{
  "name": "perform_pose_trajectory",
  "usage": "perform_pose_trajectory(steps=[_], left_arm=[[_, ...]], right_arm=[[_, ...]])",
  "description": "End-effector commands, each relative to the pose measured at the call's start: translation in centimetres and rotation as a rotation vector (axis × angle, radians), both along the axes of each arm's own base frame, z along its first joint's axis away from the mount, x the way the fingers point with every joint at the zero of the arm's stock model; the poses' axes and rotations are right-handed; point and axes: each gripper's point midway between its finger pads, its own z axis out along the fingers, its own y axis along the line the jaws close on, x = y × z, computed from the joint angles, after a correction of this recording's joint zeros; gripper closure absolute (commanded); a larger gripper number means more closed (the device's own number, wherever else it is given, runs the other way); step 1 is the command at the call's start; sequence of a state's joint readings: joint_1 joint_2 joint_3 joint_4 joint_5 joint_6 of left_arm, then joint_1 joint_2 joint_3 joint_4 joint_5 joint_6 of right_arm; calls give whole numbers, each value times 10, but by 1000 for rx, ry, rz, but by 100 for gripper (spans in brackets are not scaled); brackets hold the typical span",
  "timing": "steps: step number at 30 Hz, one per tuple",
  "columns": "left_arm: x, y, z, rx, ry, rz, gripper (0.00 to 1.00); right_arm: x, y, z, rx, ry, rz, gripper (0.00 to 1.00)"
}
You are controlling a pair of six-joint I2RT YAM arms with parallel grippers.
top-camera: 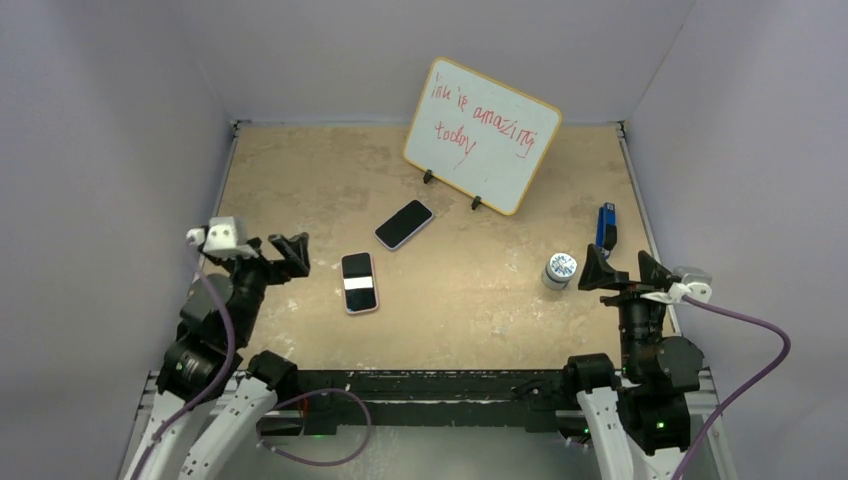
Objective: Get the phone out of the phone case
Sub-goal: Pick up the phone at the center of the board.
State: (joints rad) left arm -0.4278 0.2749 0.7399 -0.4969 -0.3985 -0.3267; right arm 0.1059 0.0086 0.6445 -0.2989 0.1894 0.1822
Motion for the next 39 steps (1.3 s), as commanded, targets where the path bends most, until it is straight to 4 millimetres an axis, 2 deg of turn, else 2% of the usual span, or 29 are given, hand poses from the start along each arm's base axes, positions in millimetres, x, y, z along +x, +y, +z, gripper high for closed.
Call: perform_pose_trajectory(steps=[1, 6, 12, 17, 23, 27, 39], left_arm=[[18, -40, -16, -43, 159, -139, 0], [39, -59, -63, -62, 395, -131, 0], [57, -86, -117, -45, 581, -191, 0], [71, -101, -159, -63, 667, -207, 0], [81, -107, -205, -43, 745, -193, 0], [84, -109, -226, -23, 784, -193, 0], [78, -111, -266, 41, 866, -188, 0]], right_arm=[[-1, 5, 5, 2, -25, 27, 1], [-2, 2, 4, 7, -18, 11, 1], [-2, 8, 6, 9, -27, 47, 1], [-5, 12, 10, 12, -35, 70, 1], [-5, 18, 9, 16, -32, 102, 1], [-5, 19, 10, 17, -35, 110, 1], [-4, 21, 10, 23, -36, 117, 1]])
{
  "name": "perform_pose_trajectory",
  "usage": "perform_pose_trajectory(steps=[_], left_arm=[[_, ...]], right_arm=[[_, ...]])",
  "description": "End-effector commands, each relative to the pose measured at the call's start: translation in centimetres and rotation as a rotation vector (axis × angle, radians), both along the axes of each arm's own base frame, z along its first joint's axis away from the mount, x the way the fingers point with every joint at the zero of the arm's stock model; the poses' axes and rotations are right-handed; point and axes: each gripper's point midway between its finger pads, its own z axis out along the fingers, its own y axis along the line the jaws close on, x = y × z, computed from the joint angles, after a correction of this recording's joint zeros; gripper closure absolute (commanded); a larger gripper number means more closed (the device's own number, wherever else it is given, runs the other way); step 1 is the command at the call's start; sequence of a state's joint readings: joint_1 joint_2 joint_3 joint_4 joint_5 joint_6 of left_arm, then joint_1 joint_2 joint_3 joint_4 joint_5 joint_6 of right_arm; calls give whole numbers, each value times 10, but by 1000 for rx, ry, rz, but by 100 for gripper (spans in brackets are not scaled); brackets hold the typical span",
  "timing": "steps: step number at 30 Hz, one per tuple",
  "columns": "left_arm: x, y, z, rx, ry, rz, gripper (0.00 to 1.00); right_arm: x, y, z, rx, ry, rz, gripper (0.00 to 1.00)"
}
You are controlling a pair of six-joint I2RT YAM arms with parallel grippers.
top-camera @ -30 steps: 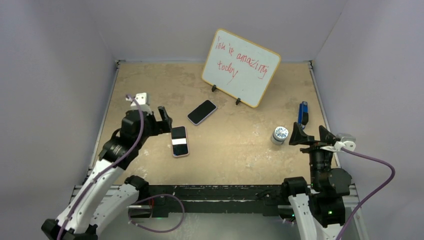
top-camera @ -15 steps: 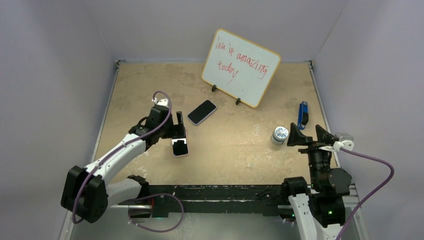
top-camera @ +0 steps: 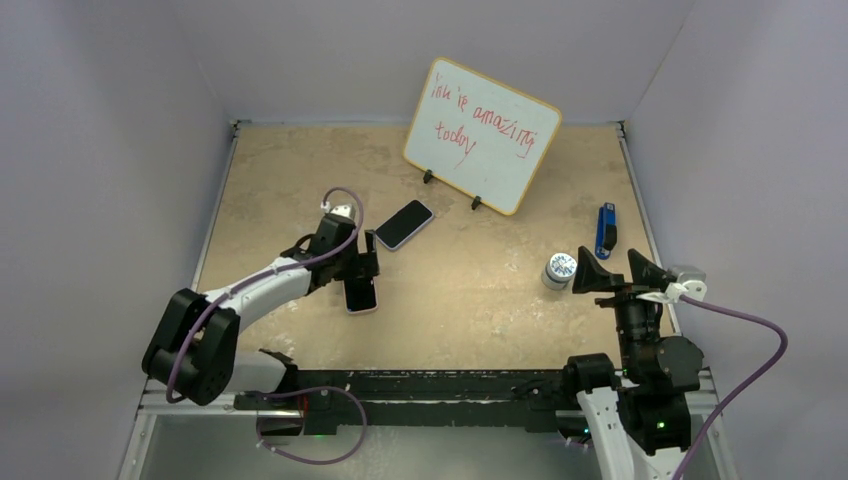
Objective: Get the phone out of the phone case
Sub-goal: Pick up the phone at the center of the board.
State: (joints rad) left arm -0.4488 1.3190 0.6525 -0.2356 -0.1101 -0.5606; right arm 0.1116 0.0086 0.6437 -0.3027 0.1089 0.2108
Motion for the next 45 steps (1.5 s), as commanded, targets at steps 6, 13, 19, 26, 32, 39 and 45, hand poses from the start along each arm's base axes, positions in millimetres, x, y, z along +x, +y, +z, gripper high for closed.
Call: perform_pose_trajectory(steps=[6, 13, 19, 26, 32, 39, 45], left_arm=[[-2, 9, -18, 105, 5, 25, 0], [-8, 6, -21, 176, 7, 24, 0], [-14, 2, -30, 221, 19, 29, 0], [-17, 1, -34, 236, 19, 47, 1], [-22, 1, -32, 258, 13, 34, 10], [-24, -2, -19, 230, -28, 14, 28], [-29, -6, -1, 161, -80, -8, 49]], right_arm=[[-4, 6, 9, 16, -35, 37, 1], [-3, 7, 6, 24, -25, 41, 1], [-3, 7, 7, 25, -26, 41, 1], [-4, 9, 8, 18, -29, 52, 1], [1, 21, 5, -6, 43, 115, 1], [21, 60, -17, -32, 226, 328, 1], [30, 94, -34, 17, 300, 514, 1]])
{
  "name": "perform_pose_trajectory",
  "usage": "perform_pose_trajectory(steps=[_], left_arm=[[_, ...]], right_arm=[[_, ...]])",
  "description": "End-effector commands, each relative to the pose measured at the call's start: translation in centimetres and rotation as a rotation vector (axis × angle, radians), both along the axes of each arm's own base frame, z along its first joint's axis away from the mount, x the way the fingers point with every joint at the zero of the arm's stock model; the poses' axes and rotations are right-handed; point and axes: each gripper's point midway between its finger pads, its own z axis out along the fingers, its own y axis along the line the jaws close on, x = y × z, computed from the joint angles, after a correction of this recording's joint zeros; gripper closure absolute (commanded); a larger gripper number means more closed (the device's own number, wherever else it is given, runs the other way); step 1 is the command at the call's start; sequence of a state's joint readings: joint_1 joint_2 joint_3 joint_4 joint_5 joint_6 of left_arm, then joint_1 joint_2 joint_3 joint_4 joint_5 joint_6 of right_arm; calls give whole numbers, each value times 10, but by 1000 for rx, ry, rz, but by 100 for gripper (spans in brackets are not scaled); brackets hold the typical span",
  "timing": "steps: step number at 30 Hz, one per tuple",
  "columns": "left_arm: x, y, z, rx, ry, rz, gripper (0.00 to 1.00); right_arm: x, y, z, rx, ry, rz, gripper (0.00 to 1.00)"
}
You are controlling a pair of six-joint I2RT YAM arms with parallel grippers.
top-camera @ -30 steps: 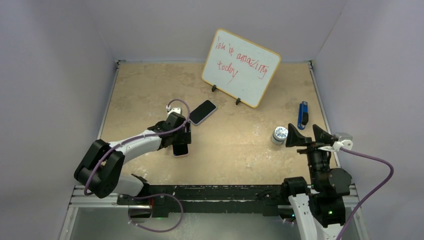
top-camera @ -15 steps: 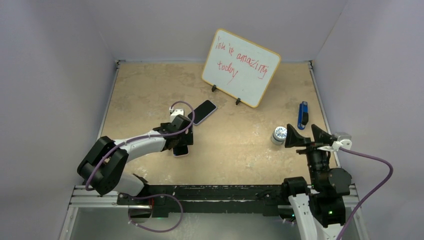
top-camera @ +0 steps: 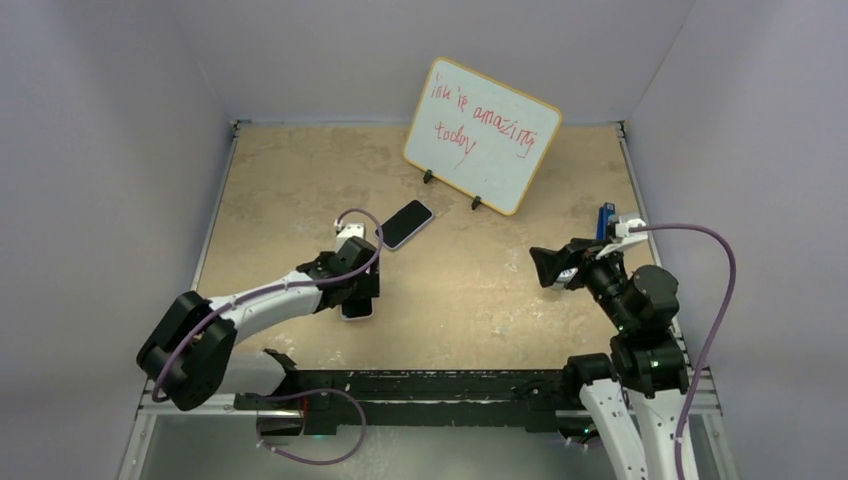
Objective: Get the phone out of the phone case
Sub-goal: Pick up the phone at the center of the board.
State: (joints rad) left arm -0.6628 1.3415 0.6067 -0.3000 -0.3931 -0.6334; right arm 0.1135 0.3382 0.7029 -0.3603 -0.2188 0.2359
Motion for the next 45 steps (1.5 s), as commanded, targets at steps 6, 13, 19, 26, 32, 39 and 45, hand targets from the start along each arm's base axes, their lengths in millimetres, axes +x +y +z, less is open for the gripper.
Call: perform_pose_trajectory(steps=[6, 13, 19, 26, 32, 39, 45], left_arm=[[4, -17, 47, -147, -131, -60, 60], [1, -39, 59, -283, -142, -102, 70], [1, -52, 74, -386, -169, -101, 83], [2, -63, 81, -489, -182, -74, 95], [0, -67, 79, -527, -173, -56, 98], [1, -69, 88, -573, -201, -48, 100], [-1, -68, 92, -600, -220, -41, 100]], right_arm=[[1, 61, -9, 211, 43, 323, 1], [1, 77, -30, 309, 84, 405, 1], [2, 107, -57, 376, 160, 493, 1], [-5, 166, -83, 378, 232, 610, 1], [-15, 216, -102, 343, 270, 632, 1], [-17, 251, -118, 408, 274, 560, 2], [-23, 281, -131, 410, 302, 559, 8]])
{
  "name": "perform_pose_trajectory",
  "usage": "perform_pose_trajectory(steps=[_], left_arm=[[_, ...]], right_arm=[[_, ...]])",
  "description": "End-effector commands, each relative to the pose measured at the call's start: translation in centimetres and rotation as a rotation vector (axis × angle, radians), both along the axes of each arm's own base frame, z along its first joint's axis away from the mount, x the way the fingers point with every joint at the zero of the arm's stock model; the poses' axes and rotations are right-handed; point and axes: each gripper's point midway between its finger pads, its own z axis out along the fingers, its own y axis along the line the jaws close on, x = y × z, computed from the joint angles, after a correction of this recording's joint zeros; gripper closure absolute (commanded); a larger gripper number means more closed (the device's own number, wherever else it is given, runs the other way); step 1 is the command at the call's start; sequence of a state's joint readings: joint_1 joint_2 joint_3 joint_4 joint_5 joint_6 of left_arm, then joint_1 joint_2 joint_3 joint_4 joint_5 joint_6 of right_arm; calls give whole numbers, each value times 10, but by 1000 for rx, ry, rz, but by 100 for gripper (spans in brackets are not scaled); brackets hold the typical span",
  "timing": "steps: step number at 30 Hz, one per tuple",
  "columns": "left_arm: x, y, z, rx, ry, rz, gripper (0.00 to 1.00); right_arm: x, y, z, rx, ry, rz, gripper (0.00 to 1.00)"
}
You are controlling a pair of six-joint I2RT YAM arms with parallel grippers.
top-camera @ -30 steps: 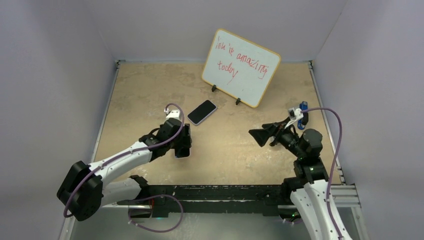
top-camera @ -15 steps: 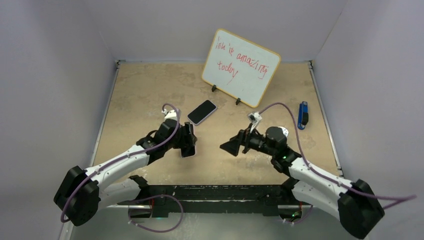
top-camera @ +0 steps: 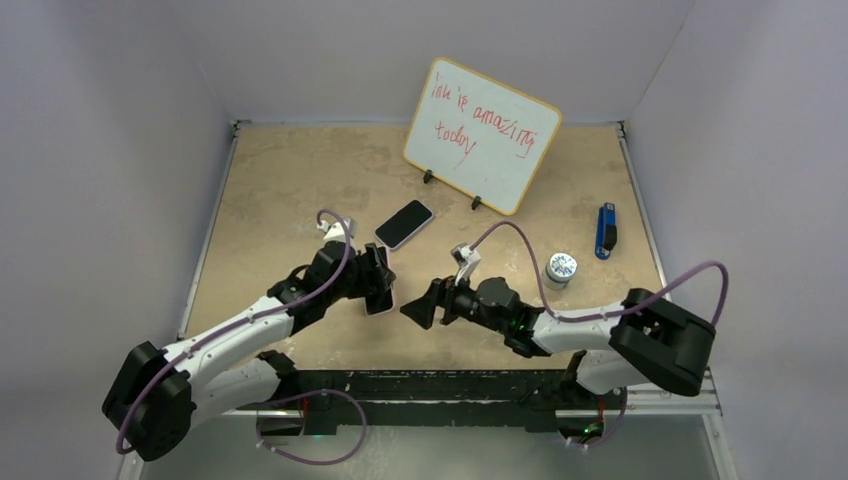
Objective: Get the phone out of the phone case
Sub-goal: Pick up the phone at the center of the board, then adjust the phone.
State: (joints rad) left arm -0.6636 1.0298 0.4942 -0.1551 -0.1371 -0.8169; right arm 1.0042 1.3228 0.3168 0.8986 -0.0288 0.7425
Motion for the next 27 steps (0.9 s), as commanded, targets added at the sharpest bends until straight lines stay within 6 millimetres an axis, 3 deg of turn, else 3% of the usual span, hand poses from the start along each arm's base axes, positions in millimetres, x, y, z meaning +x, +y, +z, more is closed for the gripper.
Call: perform_pose_trajectory(steps=[1, 10, 19, 27], left_arm=[[12, -13, 32, -120, -103, 11, 100], [10, -10, 33, -120, -108, 23, 100], [6, -8, 30, -135, -105, 26, 100], [5, -4, 37, -142, -135, 34, 98]], right_arm=[[14, 30, 35, 122, -54, -66, 9], [9, 70, 13, 95, -13, -64, 24], [14, 80, 7, 118, 2, -89, 47], [8, 79, 21, 160, -43, -51, 87]])
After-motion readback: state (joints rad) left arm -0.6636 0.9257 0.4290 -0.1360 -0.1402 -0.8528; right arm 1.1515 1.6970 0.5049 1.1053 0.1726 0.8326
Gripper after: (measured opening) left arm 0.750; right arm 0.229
